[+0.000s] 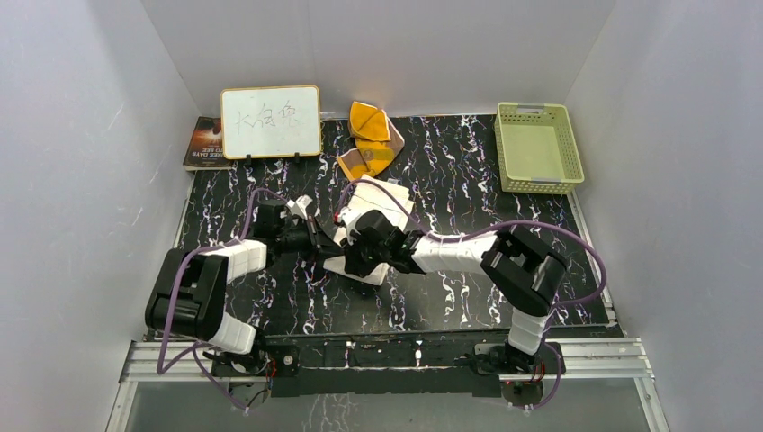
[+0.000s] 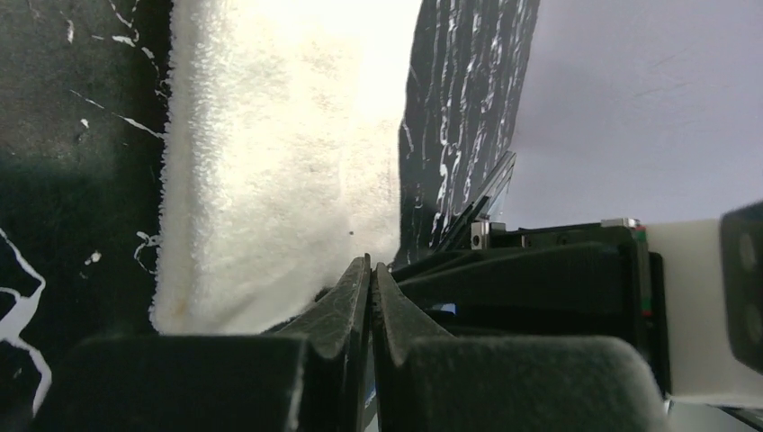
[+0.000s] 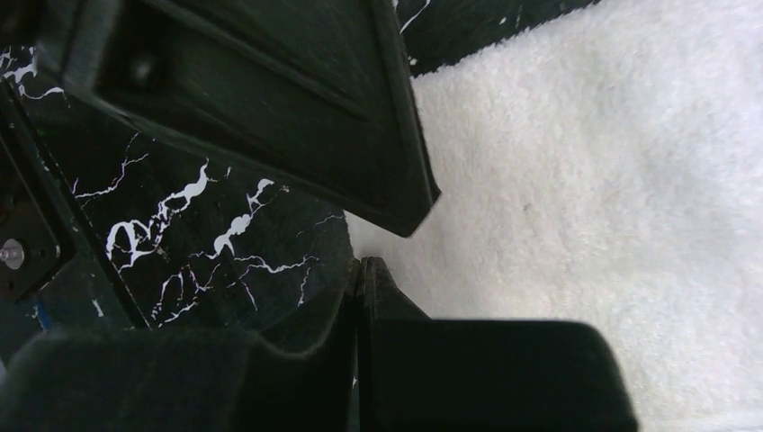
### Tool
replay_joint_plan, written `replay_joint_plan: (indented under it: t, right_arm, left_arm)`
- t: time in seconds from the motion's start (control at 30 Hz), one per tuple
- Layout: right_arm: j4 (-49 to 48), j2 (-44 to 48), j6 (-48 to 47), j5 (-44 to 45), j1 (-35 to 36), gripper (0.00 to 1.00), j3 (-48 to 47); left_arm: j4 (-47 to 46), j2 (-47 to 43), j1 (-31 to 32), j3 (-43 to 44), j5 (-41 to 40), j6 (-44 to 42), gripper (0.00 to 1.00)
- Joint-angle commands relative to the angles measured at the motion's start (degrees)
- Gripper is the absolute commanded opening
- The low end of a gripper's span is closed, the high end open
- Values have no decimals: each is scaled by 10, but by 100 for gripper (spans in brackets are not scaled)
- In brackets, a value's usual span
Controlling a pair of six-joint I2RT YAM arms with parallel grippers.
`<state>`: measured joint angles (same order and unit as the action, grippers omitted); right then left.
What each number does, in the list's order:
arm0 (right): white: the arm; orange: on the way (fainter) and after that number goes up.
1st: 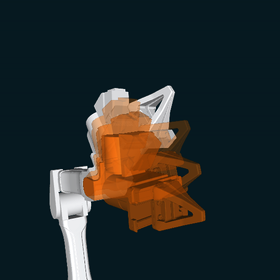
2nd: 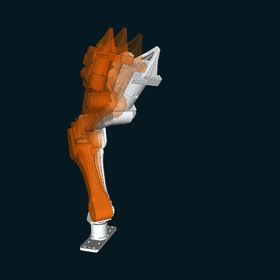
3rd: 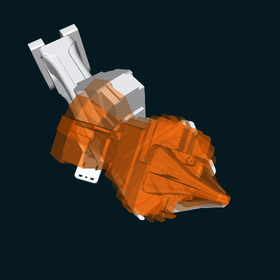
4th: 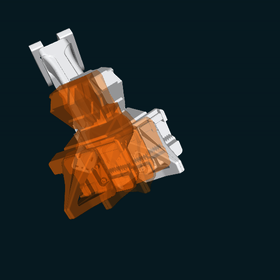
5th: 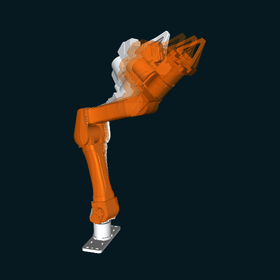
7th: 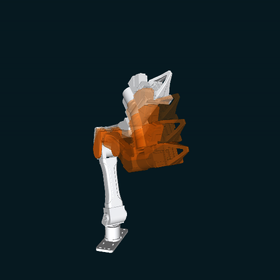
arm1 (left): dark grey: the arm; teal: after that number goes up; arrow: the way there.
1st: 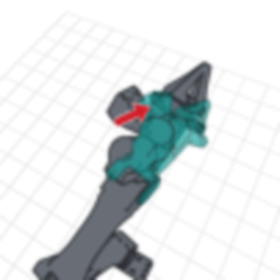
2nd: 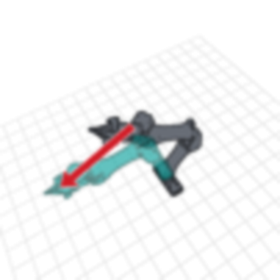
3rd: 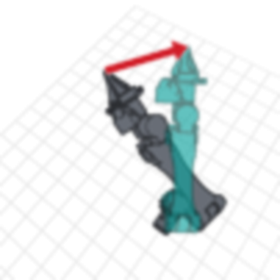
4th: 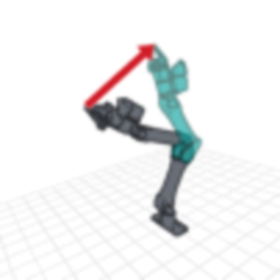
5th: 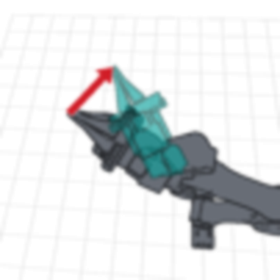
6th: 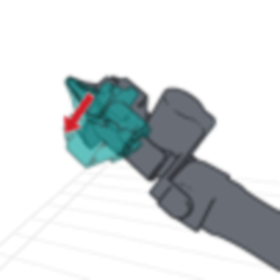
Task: Roll the towels
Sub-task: Roll the towel at the center of the board.
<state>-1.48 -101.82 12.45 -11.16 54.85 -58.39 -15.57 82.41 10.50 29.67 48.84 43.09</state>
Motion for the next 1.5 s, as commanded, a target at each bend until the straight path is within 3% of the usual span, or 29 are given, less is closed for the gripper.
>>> replay_joint_plan:
  t: [0.0,0.33,0.77,1.17,1.47]
  right_arm:
    - [-57,-8,32,-47,-9,0,-6]
    - [-91,42,61,-63,-52,0,84]
    - [-42,148,47,-56,-113,0,193]
    - [4,122,16,-56,-117,0,132]
    - [100,237,-33,-32,-144,0,81]
  left_arm:
    - [-18,43,16,14,-2,-17,0]
    - [19,93,20,-10,-114,-54,0]
    - [2,102,31,-28,-120,-46,0]
    - [2,66,44,-54,-120,-21,0]
    - [-85,-10,127,-134,-196,116,0]
